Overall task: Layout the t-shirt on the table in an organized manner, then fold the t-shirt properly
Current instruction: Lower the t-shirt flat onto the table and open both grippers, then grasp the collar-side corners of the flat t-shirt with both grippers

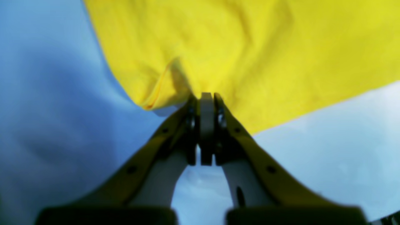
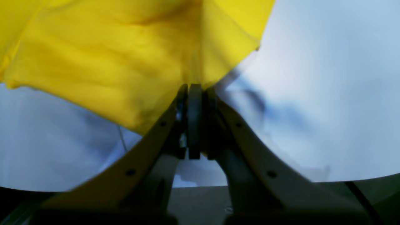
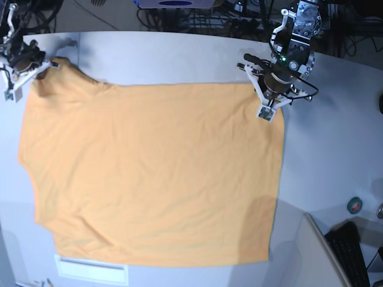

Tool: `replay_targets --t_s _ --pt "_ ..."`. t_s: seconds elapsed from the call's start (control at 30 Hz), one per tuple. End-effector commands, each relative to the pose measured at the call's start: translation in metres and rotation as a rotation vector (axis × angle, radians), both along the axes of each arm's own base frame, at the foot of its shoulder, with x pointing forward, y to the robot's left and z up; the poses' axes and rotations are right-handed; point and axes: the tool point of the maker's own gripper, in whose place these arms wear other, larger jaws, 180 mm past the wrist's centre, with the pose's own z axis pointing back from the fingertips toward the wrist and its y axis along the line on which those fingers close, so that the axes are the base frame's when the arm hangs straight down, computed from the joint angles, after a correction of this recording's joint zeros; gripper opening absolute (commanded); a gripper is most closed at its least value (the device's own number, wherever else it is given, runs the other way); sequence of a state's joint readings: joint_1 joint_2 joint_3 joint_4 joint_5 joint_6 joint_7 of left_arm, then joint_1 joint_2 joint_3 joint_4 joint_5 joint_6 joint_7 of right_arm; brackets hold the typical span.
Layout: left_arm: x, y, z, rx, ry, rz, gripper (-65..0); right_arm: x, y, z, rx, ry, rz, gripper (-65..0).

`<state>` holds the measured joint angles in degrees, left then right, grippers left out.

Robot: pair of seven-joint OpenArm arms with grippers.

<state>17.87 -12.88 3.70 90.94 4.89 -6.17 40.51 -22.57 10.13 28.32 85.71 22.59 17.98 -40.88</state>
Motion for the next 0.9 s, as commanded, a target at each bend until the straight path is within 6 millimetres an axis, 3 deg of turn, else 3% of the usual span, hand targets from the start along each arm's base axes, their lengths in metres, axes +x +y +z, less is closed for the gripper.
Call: replay_targets --t_s 0.0,0.07,0.13,0.23,0.33,0.5,0.6,0.73,0.87 --pt "0.002 0.003 0.005 0.007 -0.020 -0.001 -49.4 0.008 -0.008 0.008 -0.018 -0.033 0.002 -65.0" --pt "-0.007 0.002 0.001 0.003 0.000 0.001 -29.8 0.006 -0.008 0.007 -0.018 -0.029 0.002 -65.0" --pt "-0.017 0.002 -0.001 0.002 0.015 0.001 -15.6 0.001 -0.008 0.007 -0.019 -0.021 0.003 -62.9" --pt "-0.036 0.023 0.003 0.020 0.022 0.064 -0.3 -0.008 -0.008 0.005 -0.017 -0.004 0.003 -47.1" --pt "-0.044 0.044 0.021 0.018 -0.034 0.170 0.0 -0.018 -0.008 0.002 -0.019 0.013 0.003 -37.7" --pt "-0.058 0.064 0.034 -0.153 -0.112 0.377 0.0 -0.025 -0.022 0.013 -0.030 -0.029 -0.097 -36.6" --pt "-0.067 0.076 0.028 -0.311 -0.107 0.530 0.0 -0.025 -0.030 0.030 -0.037 -0.098 -0.129 -36.5" --pt "-0.076 0.074 0.013 -0.485 -0.070 0.660 0.0 -0.022 -0.036 0.043 -0.033 -0.161 -0.078 -36.3" --pt "-0.067 0.069 0.008 -0.577 -0.077 0.717 0.0 -0.018 -0.046 0.048 -0.037 -0.191 -0.083 -36.3"
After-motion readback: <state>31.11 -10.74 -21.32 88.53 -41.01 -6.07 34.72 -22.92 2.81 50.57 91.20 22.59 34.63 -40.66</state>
